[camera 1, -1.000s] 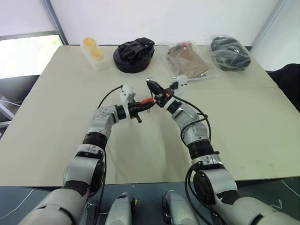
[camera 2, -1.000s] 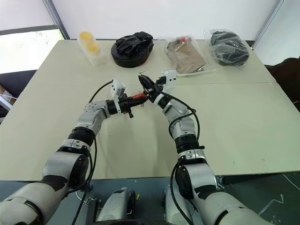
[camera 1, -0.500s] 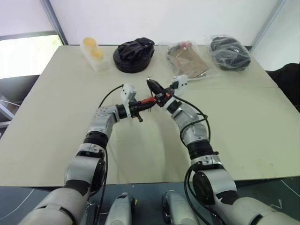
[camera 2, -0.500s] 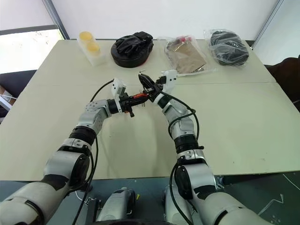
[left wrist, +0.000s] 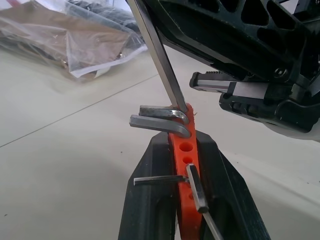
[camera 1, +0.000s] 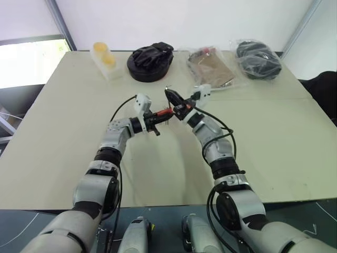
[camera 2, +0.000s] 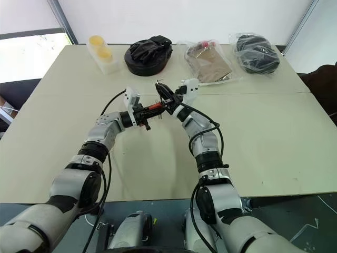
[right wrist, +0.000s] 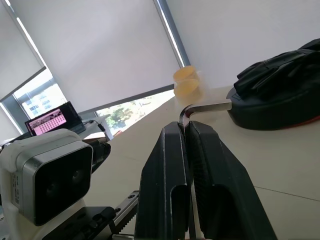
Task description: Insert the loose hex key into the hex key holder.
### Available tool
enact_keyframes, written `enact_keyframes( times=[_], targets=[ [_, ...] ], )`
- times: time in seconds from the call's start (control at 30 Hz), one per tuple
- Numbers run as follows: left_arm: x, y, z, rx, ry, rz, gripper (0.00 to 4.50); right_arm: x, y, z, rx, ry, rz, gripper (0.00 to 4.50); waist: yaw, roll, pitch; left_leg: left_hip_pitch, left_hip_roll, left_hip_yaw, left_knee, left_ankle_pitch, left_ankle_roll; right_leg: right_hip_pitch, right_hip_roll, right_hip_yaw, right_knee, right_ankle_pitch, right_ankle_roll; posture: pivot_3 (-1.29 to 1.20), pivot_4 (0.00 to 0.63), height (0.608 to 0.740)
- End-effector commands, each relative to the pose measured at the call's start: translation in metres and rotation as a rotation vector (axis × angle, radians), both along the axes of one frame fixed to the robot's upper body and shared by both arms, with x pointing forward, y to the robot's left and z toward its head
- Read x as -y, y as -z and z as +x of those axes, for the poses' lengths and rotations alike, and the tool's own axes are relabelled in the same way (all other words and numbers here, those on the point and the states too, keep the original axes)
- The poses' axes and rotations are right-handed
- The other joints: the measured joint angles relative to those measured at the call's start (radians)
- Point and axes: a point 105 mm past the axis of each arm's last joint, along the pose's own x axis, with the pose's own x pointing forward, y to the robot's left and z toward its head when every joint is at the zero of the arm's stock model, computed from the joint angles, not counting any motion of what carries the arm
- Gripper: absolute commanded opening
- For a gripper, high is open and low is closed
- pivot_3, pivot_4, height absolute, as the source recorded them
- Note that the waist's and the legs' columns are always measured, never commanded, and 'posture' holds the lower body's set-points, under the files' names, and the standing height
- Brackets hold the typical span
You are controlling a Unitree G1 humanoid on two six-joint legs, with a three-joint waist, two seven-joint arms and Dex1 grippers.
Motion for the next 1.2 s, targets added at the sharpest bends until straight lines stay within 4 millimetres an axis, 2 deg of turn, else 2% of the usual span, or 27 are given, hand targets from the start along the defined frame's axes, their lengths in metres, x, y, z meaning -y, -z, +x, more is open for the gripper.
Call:
enact_keyframes(
  times=[0.03, 0.4, 0.63, 0.9, 1.2],
  targets=[
    [0.0, -0.024, 0.003, 0.065, 0.0, -0.043, 0.0, 0.001, -0.018, 0.0, 0.053, 0.002, 0.028, 0.05, 0.0, 0.0, 0.0, 0.0, 0.0, 0.0, 0.0, 0.0, 0.0, 0.0, 0.0, 0.0, 0.0, 0.0, 0.0, 0.0, 0.15, 0.74],
    [-0.005, -0.04, 0.005, 0.027, 0.0, -0.155, 0.0, 0.006, -0.011, 0.001, 0.045, 0.019, 0.012, 0.05, 0.0, 0.0, 0.0, 0.0, 0.0, 0.0, 0.0, 0.0, 0.0, 0.0, 0.0, 0.0, 0.0, 0.0, 0.0, 0.0, 0.15, 0.74],
    [-0.005, -0.041, 0.004, 0.043, 0.006, -0.131, 0.0, 0.009, -0.009, 0.001, 0.058, 0.013, -0.033, 0.05, 0.0, 0.0, 0.0, 0.0, 0.0, 0.0, 0.0, 0.0, 0.0, 0.0, 0.0, 0.0, 0.0, 0.0, 0.0, 0.0, 0.15, 0.74],
    [-0.001, -0.045, 0.0, 0.175, 0.02, -0.004, 0.0, 0.011, -0.002, 0.002, 0.045, 0.003, -0.078, 0.05, 0.0, 0.0, 0.0, 0.0, 0.0, 0.0, 0.0, 0.0, 0.0, 0.0, 0.0, 0.0, 0.0, 0.0, 0.0, 0.0, 0.15, 0.74],
    [-0.005, -0.057, 0.004, 0.157, -0.006, -0.083, 0.0, 0.018, -0.005, 0.004, 0.045, 0.037, -0.051, 0.05, 0.0, 0.0, 0.0, 0.0, 0.0, 0.0, 0.0, 0.0, 0.0, 0.0, 0.0, 0.0, 0.001, 0.0, 0.0, 0.0, 0.15, 0.74]
  ],
)
